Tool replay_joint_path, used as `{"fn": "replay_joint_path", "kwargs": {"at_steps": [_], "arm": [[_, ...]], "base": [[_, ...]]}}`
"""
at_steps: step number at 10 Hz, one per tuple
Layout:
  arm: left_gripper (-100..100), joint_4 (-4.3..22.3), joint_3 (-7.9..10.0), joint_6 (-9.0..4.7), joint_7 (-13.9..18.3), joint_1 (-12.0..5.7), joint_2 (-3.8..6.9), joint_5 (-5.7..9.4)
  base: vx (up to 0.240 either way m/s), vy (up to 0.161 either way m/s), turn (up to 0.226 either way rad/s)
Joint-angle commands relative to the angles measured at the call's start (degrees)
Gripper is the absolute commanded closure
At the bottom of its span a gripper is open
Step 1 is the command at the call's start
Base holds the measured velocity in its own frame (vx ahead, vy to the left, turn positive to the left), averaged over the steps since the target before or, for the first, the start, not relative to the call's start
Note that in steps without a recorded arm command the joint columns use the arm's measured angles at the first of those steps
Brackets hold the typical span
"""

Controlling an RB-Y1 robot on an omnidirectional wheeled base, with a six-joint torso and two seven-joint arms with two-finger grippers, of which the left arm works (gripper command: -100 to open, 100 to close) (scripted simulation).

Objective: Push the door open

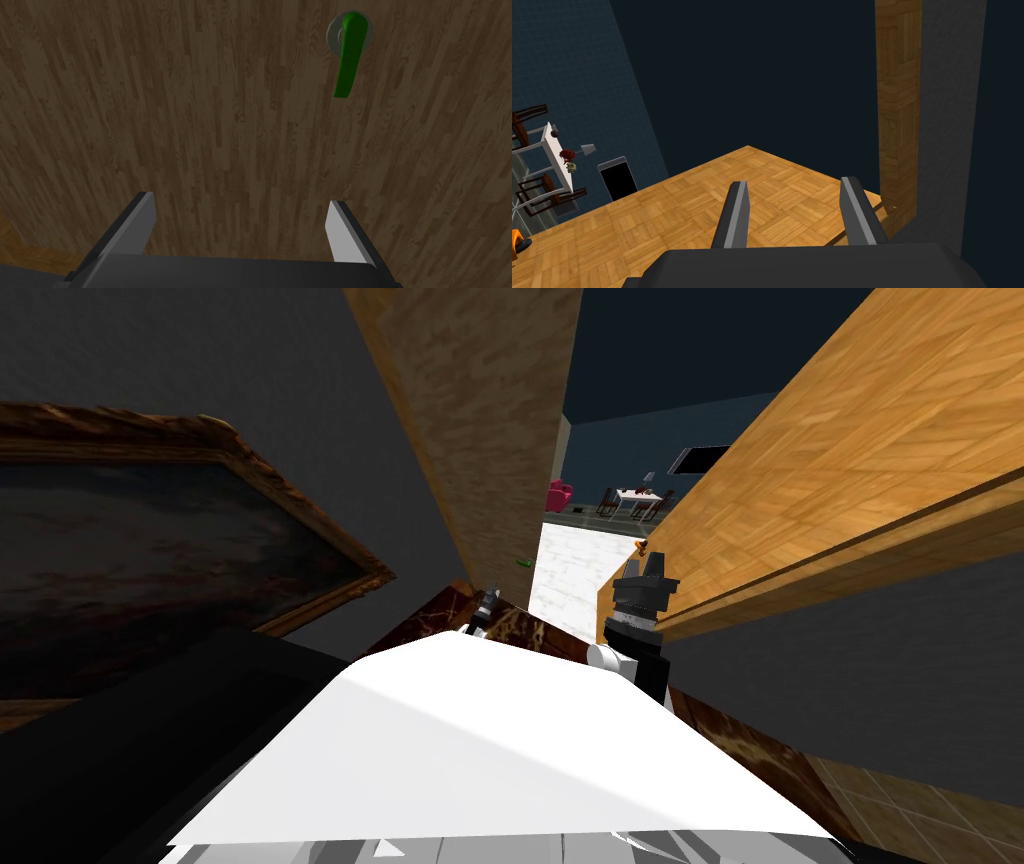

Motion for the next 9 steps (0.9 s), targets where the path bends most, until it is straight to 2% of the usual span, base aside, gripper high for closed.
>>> {"fn": "replay_joint_path", "kwargs": {"at_steps": [1, 4, 5, 9], "arm": [[-100, 2.52, -0.23, -0.72, -0.01, -0.86, -0.01, 0.09], [-100, 5.84, -0.76, -1.50, -0.05, -1.78, -0.15, 0.18], [-100, 8.03, -1.11, -2.01, -0.08, -2.39, -0.24, 0.24], [-100, 11.86, -1.73, -2.91, -0.12, -3.45, -0.46, 0.35]], "base": [[0.100, 0.015, -0.057], [0.096, 0.008, -0.054], [0.134, 0.019, -0.077], [0.117, 0.009, -0.048]]}}
